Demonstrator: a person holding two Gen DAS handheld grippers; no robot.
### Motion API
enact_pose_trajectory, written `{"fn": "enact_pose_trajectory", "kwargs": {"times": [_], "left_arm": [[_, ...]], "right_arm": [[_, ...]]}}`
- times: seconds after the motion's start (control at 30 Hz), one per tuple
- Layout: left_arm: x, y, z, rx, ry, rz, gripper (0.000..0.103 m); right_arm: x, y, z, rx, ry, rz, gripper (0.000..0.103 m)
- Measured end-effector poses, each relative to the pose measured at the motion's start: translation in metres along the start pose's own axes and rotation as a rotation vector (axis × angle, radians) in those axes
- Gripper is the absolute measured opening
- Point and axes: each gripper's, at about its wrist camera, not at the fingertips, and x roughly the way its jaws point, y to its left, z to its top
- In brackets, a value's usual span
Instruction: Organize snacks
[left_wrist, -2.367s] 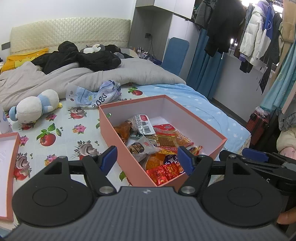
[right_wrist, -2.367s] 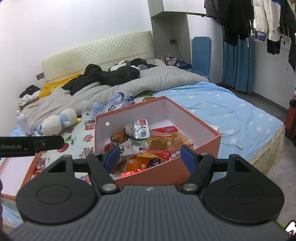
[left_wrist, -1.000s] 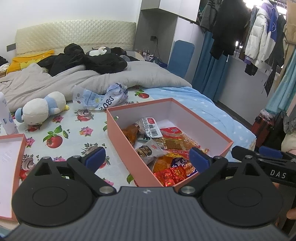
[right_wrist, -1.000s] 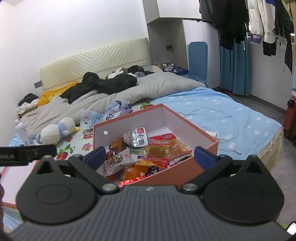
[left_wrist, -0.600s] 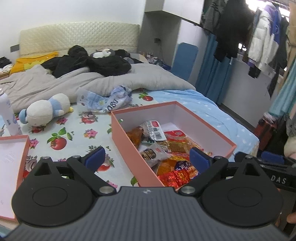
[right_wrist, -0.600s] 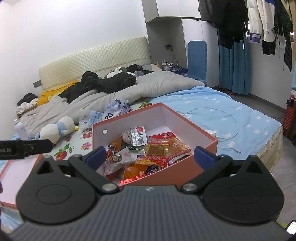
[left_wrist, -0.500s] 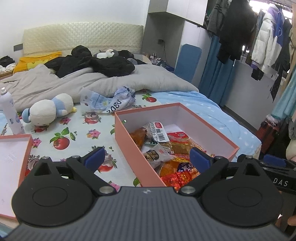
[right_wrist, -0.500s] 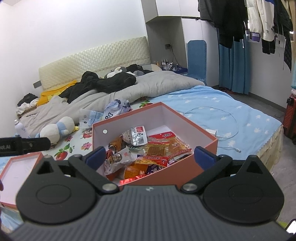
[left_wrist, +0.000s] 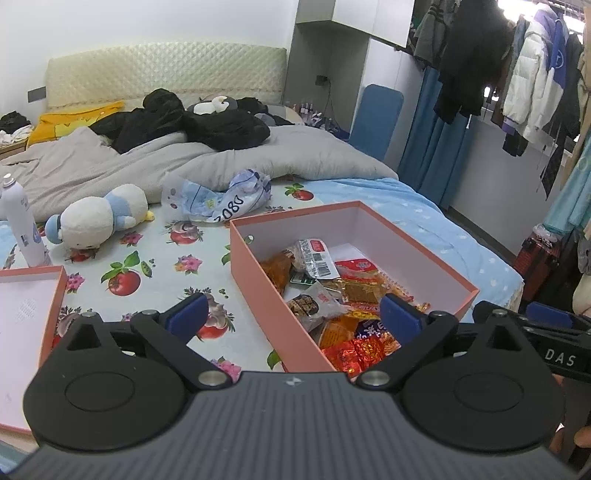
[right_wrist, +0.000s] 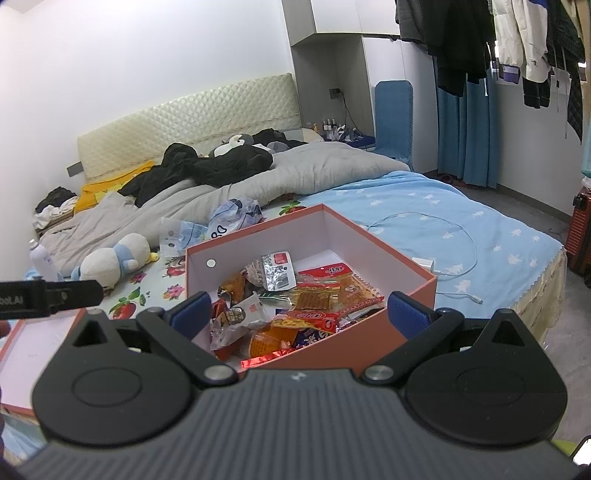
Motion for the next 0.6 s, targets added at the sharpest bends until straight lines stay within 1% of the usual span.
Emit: {"fn": "enact_pose_trajectory", "kwargs": {"times": [0.3,0.6], "left_arm": [[-0.0007,-0.0014,-0.0006,-0.001,-0.001,-0.020,0.101],[-0.0023,0.0009,-0.0011,-0.002,0.000,-0.013,0.101]], "right_arm": [[0.0000,0.0000,0.0000,-0.004,-0.001,0.000,0.103],[-0.0016,-0.0002,0.0017,-0.002,-0.009,-0.003,0.103]]}}
